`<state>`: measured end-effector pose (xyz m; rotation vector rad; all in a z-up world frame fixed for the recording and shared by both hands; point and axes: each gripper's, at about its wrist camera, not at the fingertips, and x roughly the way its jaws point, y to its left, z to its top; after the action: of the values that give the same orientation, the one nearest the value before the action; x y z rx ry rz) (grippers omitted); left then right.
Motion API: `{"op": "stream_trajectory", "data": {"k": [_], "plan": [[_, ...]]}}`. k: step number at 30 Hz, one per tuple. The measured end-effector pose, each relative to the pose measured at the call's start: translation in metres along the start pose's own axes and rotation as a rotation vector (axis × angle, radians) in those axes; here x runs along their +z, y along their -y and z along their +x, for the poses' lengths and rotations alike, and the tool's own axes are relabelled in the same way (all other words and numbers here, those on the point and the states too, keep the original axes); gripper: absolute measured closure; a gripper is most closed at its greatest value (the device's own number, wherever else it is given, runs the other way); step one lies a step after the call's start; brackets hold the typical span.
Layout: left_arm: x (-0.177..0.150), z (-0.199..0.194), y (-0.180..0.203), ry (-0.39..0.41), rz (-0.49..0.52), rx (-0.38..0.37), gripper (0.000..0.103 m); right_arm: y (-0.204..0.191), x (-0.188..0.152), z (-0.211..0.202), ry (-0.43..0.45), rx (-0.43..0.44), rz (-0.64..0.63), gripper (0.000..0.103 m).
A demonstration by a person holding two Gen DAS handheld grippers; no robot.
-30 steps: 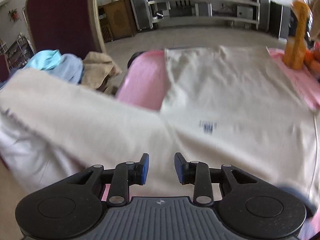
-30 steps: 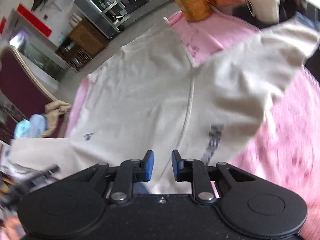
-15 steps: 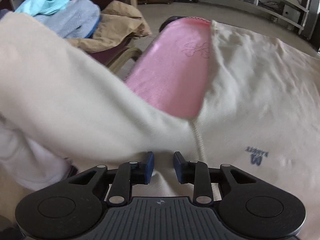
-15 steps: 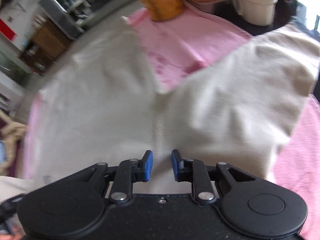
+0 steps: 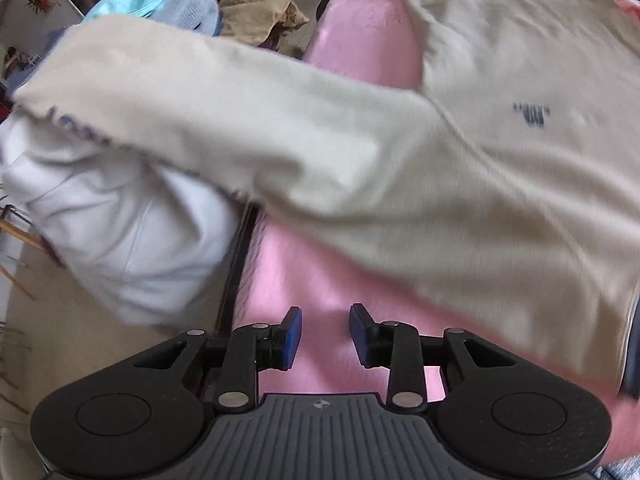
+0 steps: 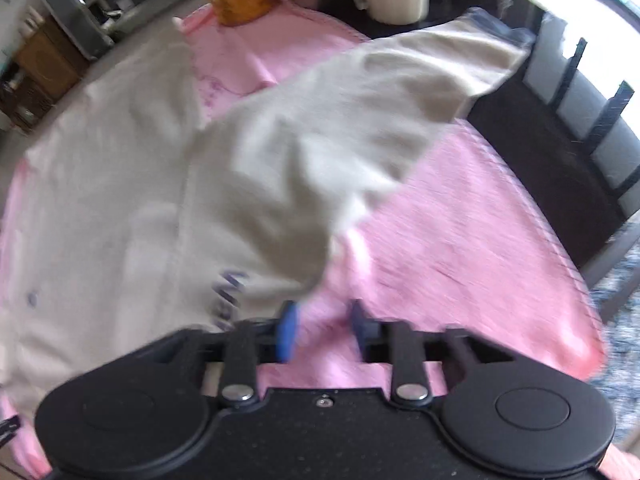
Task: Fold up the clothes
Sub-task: 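Lift the sleeve with the left gripper and fold it across the body, then open the left gripper and release the folded sleeve onto the body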
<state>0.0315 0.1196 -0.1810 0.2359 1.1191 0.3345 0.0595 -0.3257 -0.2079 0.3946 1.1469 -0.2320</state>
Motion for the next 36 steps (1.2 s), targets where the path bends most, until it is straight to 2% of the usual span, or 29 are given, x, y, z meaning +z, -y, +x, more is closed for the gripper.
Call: {"op": "stream_trajectory", "data": {"k": [1, 4, 6, 10, 12, 15, 16, 20, 23, 26, 27, 29, 31, 34, 35, 36], "plan": [[-0.004, -0.008, -0.005, 0.029, -0.030, -0.025, 0.073, 0.002, -0.003, -0.007, 0.028, 0.018, -0.002, 0.070], [-0.005, -0.033, -0.015, 0.142, -0.112, -0.158, 0.073, 0.008, -0.012, -0.033, 0.151, 0.154, -0.010, 0.070], [0.006, -0.033, -0.007, 0.181, -0.129, -0.197, 0.073, 0.006, -0.012, -0.037, 0.180, 0.229, -0.013, 0.076], [0.026, -0.017, 0.021, 0.159, -0.144, -0.232, 0.072, -0.016, -0.005, -0.016, 0.100, 0.342, 0.006, 0.078], [0.033, -0.008, 0.035, 0.139, -0.140, -0.242, 0.072, -0.033, -0.004, -0.004, 0.062, 0.369, -0.006, 0.078], [0.029, -0.003, 0.049, 0.131, -0.080, -0.223, 0.073, -0.059, -0.007, 0.007, 0.050, 0.363, -0.079, 0.078], [0.028, -0.002, 0.054, 0.129, -0.060, -0.217, 0.078, -0.067, -0.008, 0.011, 0.050, 0.357, -0.114, 0.078], [0.017, -0.005, 0.069, 0.135, 0.059, -0.207, 0.082, -0.091, -0.026, 0.019, -0.054, 0.391, -0.276, 0.075], [-0.007, -0.019, 0.074, 0.155, 0.223, -0.212, 0.083, -0.101, -0.049, 0.009, -0.059, 0.328, -0.470, 0.075], [-0.035, -0.034, 0.070, 0.181, 0.326, -0.193, 0.083, -0.089, -0.064, -0.005, -0.104, 0.274, -0.488, 0.075], [-0.041, -0.037, 0.064, 0.181, 0.315, -0.193, 0.082, -0.080, -0.066, -0.007, -0.114, 0.262, -0.445, 0.076], [-0.045, -0.040, 0.047, 0.163, 0.227, -0.210, 0.072, -0.062, -0.068, -0.014, -0.101, 0.270, -0.363, 0.075], [-0.040, -0.045, 0.021, 0.178, 0.081, -0.243, 0.072, -0.048, -0.069, -0.023, -0.068, 0.312, -0.282, 0.073], [-0.022, -0.044, -0.013, 0.201, -0.138, -0.266, 0.073, -0.034, -0.063, -0.034, 0.029, 0.366, -0.179, 0.072], [-0.016, -0.041, -0.022, 0.198, -0.206, -0.270, 0.074, -0.032, -0.061, -0.034, 0.052, 0.372, -0.150, 0.074], [-0.009, -0.035, -0.029, 0.184, -0.266, -0.279, 0.079, -0.031, -0.059, -0.032, 0.058, 0.383, -0.122, 0.082]]}}
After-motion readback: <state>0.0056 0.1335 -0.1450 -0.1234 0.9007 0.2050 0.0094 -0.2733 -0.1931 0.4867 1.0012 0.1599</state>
